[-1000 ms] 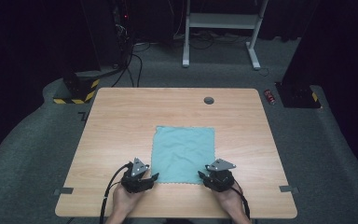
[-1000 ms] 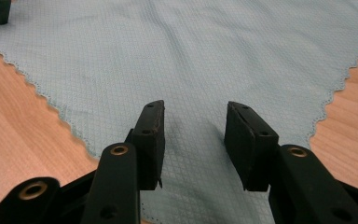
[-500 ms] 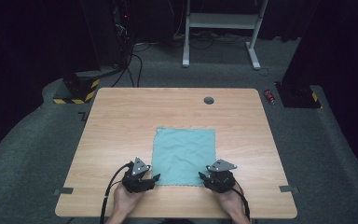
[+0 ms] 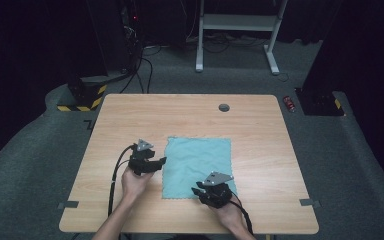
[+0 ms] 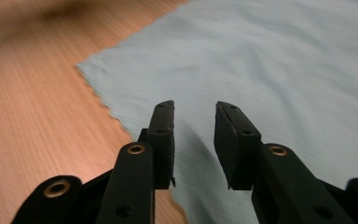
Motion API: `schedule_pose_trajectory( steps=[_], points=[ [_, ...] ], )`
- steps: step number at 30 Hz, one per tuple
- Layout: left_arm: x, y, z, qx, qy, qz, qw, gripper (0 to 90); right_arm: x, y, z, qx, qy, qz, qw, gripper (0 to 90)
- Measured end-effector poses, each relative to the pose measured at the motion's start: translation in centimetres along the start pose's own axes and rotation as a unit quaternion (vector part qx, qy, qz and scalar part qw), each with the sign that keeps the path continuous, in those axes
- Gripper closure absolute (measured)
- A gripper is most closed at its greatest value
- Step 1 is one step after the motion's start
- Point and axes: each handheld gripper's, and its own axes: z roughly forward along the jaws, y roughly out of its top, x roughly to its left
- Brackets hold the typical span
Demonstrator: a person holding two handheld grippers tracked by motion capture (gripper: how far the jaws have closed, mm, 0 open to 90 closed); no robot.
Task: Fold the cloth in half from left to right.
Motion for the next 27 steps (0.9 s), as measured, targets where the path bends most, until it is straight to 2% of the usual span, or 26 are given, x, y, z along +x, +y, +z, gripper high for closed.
schedule_pose_trajectory(
  steps=[4, 8, 10, 12, 14, 15, 16, 19, 20, 22, 24, 25, 27],
  points=[
    [0.4, 1.5, 1.3, 0.017, -0.005, 0.005, 0.9998, 41.8, 1.3, 1.3, 1.0, -0.008, 0.015, -0.018, 0.9997, 69.4],
    [0.5, 2.5, 2.3, 0.017, -0.005, 0.002, 0.9998, 42.0, 2.2, 2.3, 1.9, -0.011, 0.027, -0.03, 0.9991, 69.3],
    [0.8, 2.9, 2.9, 0.002, -0.004, -0.012, 0.9999, 43.3, 3.1, 2.8, 2.5, -0.007, 0.037, -0.035, 0.9987, 69.3],
    [1.2, 3.4, 3.7, 0.015, -0.001, -0.02, 0.9997, 42.6, 3.8, 3.1, 3.1, -0.004, 0.045, -0.047, 0.9979, 69.1],
    [1.5, 3.8, 4.5, 0.017, 0.006, -0.022, 0.9996, 43.8, 4.6, 3.3, 4.0, 0.003, 0.054, -0.053, 0.9971, 67.9],
    [1.5, 3.8, 4.5, 0.017, 0.006, -0.022, 0.9996, 43.5, 4.8, 3.4, 4.2, 0.004, 0.054, -0.057, 0.9969, 67.4],
    [1.7, 4.2, 5.2, 0.023, 0.015, -0.02, 0.9994, 43.5, 5.0, 3.4, 4.4, 0.003, 0.055, -0.059, 0.9968, 66.9],
    [1.9, 4.4, 5.6, 0.014, 0.022, -0.028, 0.9993, 45.0, 5.3, 3.5, 4.7, 0.003, 0.055, -0.06, 0.9966, 66.1],
    [2.3, 4.7, 6.2, 0.026, 0.025, -0.032, 0.9988, 44.9, 5.5, 3.6, 4.9, 0.005, 0.054, -0.06, 0.9967, 65.5],
    [2.3, 4.9, 6.7, 0.031, 0.031, -0.03, 0.9986, 45.4, 5.6, 3.6, 5.1, 0.006, 0.053, -0.062, 0.9966, 65.2],
    [2.3, 5.1, 7.0, 0.023, 0.034, -0.03, 0.9987, 46.7, 5.7, 3.7, 5.3, 0.009, 0.05, -0.067, 0.9965, 64.9],
    [2.4, 5.2, 7.2, 0.02, 0.034, -0.037, 0.9985, 47.9, 5.7, 3.7, 5.3, 0.011, 0.05, -0.067, 0.9964, 64.8],
    [2.6, 5.2, 7.7, 0.031, 0.042, -0.038, 0.9979, 48.5, 5.9, 3.7, 5.3, 0.011, 0.049, -0.067, 0.9965, 64.7]
  ],
)
